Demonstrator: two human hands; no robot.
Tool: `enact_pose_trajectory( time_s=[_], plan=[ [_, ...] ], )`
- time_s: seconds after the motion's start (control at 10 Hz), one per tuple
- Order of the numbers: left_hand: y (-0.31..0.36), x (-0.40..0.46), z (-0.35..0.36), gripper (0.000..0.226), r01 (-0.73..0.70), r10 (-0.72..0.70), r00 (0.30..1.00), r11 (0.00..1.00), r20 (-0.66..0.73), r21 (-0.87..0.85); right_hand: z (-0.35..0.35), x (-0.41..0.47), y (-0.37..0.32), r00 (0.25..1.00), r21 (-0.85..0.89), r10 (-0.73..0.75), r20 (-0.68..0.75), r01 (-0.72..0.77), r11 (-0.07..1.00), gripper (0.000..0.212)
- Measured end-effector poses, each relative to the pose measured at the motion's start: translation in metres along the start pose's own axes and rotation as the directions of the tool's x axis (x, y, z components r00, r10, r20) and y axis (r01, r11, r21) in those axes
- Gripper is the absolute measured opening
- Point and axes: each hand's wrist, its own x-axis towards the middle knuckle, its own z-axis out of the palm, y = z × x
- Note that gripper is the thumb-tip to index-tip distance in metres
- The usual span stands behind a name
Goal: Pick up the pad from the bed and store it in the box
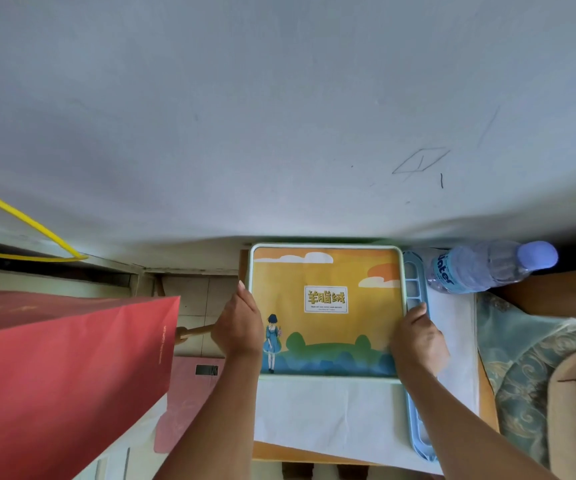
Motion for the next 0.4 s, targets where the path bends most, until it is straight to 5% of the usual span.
enact_pose_trajectory(
  time_s=[0.2,0.4],
  plan=[
    [0.001,0.002,-0.012,0.065,-0.025,0.022,0.993,1.0,0.119,0.019,-0.013,-0.002,-0.006,0.99,-0.006,-0.014,0.143,0.015,1.0,0.065],
    [-0.001,-0.006,-0.054,0.044,-0.066,0.05,0.973,0.996,0.225,0.066,-0.048,-0.02,0.004,0.946,0.04,-0.076,0.316,0.067,0.997,0.049]
  ],
)
